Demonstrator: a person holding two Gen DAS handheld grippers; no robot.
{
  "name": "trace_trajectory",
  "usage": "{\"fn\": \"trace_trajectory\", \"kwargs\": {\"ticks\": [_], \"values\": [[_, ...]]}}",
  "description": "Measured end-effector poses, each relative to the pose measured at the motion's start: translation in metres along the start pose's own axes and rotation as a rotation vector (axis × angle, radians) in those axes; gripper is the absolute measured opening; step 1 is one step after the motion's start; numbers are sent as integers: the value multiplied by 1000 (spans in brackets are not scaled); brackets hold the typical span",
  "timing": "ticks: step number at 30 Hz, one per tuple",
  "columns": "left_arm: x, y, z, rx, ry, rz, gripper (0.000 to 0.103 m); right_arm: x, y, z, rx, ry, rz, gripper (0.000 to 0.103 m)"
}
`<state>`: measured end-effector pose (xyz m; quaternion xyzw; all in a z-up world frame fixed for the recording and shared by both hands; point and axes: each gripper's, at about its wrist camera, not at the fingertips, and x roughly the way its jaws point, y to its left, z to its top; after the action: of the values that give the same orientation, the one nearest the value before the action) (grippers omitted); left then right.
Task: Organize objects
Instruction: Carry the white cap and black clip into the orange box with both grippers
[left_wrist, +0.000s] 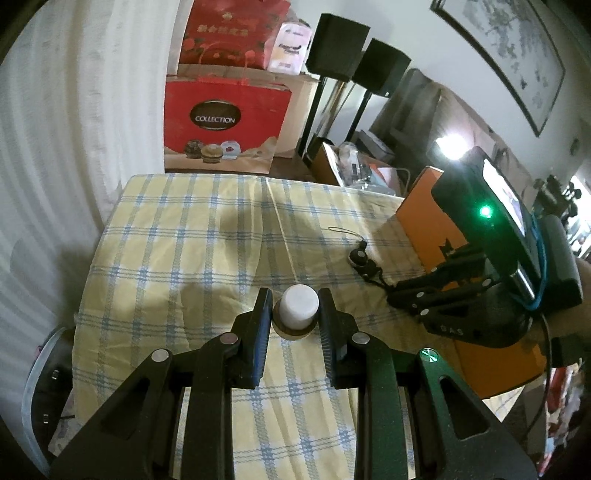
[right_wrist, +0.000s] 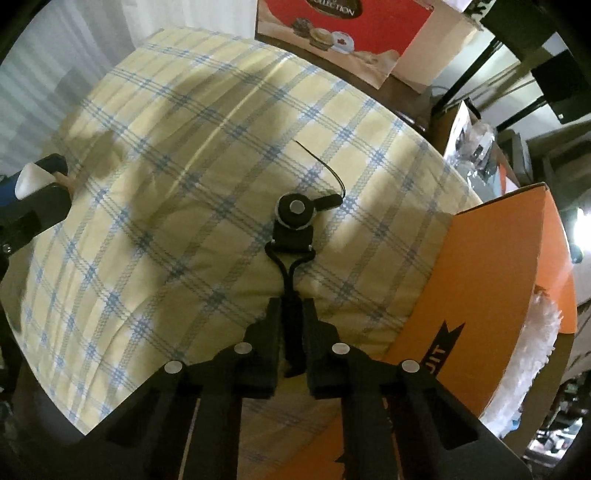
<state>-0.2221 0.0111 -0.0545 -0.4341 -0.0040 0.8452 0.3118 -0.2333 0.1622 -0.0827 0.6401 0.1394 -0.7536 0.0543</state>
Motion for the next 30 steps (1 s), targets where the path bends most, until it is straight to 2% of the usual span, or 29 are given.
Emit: {"fn": "trace_trajectory", "kwargs": {"ticks": [5,9,14,24,30], "values": [[-5,-6,-1,8,-3,-1,23,-10,-5,-3,58,-55,61,9],[-12,-12,1,18,-13,1,23,-29,-14,-9,133,-130,139,9],[-23,-22,6,26,-28,-3,23,-62,-19,-18,191,-239,196,9],[-54,-64,16,68,-69,-54,23,-130,-32,-46,235,-404,224,9],[-68,-103,20,122,-91,-86,23,-162,-44,-73,262,-460,212,9]]}}
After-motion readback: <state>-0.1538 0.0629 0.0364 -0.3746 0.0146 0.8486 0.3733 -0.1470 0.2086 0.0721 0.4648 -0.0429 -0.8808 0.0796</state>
